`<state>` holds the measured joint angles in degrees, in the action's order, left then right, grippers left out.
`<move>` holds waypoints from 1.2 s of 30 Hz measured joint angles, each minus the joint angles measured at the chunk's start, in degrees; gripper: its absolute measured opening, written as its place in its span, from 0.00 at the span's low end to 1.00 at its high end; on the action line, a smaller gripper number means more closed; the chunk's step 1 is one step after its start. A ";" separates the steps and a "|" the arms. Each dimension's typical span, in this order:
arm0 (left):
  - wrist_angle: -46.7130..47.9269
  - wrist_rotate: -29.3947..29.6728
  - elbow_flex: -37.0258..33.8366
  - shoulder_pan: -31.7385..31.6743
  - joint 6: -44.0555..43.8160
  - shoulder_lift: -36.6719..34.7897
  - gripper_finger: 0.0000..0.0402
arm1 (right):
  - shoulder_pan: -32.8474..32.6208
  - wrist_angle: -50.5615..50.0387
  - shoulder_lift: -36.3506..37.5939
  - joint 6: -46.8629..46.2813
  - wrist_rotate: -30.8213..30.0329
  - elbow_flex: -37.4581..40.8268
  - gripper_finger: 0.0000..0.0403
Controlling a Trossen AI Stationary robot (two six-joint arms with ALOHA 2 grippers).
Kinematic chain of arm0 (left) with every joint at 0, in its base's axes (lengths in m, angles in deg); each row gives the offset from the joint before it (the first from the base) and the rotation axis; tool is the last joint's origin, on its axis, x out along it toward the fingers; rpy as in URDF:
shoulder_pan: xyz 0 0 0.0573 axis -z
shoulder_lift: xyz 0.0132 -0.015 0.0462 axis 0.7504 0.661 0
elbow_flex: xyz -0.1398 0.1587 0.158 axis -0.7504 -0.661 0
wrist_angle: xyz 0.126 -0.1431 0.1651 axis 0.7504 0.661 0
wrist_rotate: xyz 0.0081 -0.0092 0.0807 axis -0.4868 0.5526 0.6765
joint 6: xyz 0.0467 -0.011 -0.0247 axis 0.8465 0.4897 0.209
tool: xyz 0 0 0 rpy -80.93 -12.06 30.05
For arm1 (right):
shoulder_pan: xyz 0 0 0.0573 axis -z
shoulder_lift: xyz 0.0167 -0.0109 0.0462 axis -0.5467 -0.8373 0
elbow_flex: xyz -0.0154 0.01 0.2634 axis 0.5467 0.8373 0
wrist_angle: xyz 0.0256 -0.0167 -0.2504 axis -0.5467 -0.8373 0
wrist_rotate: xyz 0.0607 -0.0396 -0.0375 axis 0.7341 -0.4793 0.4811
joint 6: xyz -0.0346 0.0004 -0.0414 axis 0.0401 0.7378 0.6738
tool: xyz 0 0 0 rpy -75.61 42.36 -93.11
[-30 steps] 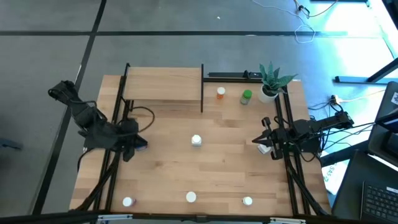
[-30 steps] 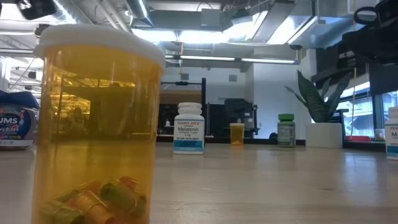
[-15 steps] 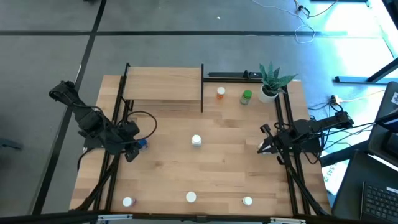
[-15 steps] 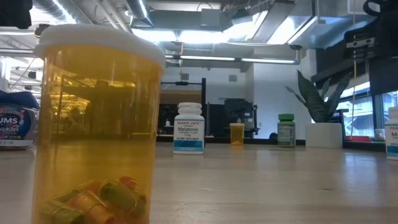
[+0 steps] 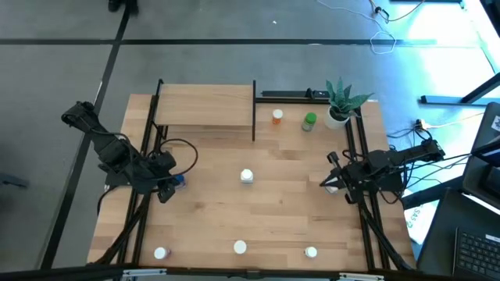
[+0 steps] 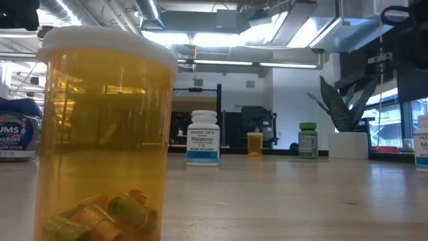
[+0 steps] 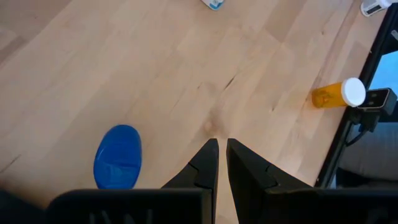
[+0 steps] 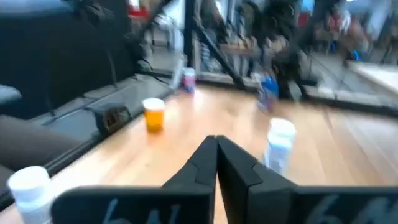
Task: Pick and place medicine bottles onto shelf by color
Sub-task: Put the blue pill bottle on the shelf
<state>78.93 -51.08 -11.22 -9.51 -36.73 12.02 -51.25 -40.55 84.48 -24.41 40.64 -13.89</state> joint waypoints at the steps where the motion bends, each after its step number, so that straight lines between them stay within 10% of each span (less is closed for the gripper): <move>1: 0.00 0.02 0.00 0.00 -0.04 0.00 0.07 | 0.00 -1.93 -0.54 -1.11 -1.49 -1.04 0.04; 36: 6.73 -8.39 -0.11 -6.76 -8.98 1.16 0.07 | 0.00 -7.64 -29.95 -9.06 -5.39 -21.48 0.04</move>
<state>85.66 -59.46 -11.33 -16.27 -45.72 13.18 -51.25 -48.19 54.53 -33.48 35.25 -35.37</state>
